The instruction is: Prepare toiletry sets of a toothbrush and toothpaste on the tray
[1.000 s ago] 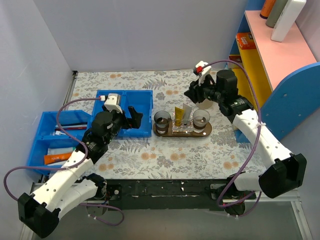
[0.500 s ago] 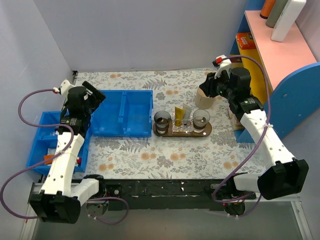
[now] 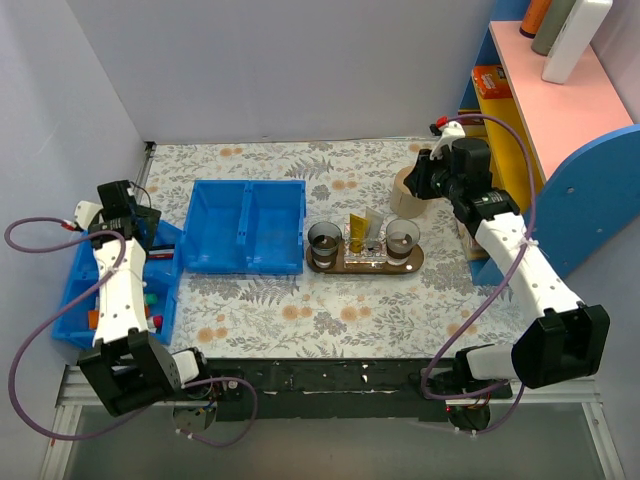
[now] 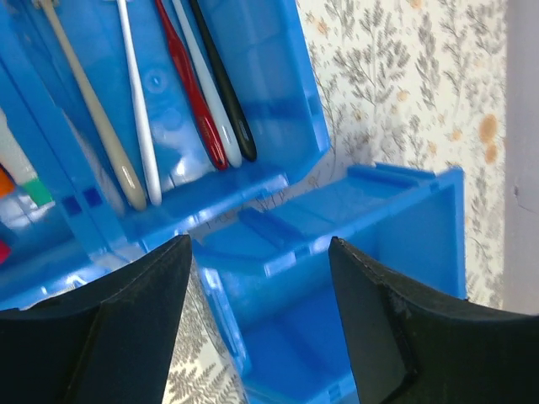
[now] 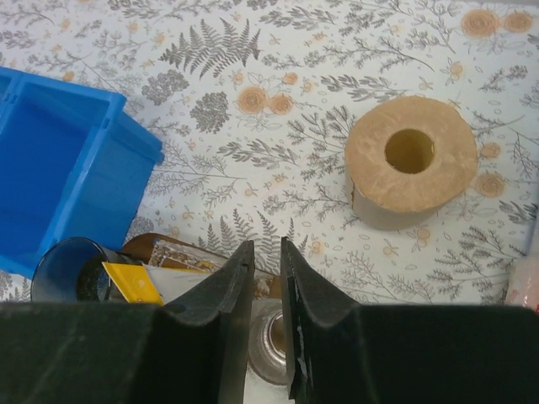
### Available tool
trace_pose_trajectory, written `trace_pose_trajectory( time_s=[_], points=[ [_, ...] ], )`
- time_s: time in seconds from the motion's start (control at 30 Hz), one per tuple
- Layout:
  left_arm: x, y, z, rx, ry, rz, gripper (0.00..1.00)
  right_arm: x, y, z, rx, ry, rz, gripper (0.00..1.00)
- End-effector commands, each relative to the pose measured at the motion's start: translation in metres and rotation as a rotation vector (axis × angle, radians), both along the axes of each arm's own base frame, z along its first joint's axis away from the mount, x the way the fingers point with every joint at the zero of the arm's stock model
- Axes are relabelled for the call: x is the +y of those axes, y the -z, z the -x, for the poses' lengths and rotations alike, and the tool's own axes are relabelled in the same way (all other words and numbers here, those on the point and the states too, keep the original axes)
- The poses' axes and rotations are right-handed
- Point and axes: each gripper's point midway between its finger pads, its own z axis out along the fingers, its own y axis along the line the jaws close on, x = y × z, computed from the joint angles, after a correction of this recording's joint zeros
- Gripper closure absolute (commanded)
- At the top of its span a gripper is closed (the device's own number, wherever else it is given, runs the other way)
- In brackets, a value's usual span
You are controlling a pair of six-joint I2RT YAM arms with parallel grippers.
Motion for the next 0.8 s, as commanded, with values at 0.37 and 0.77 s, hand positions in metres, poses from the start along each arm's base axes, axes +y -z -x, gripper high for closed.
trace_pose_trajectory(
  time_s=[0.37, 0.77],
  points=[
    [0.048, 0.054, -0.056, 0.032, 0.121, 0.117, 0.59, -0.025, -0.017, 0.031, 0.072, 0.067, 0.076, 0.78],
    [0.072, 0.102, -0.06, 0.167, -0.003, 0.171, 0.71, -0.025, -0.027, 0.035, 0.087, 0.085, 0.051, 0.78]
  ],
)
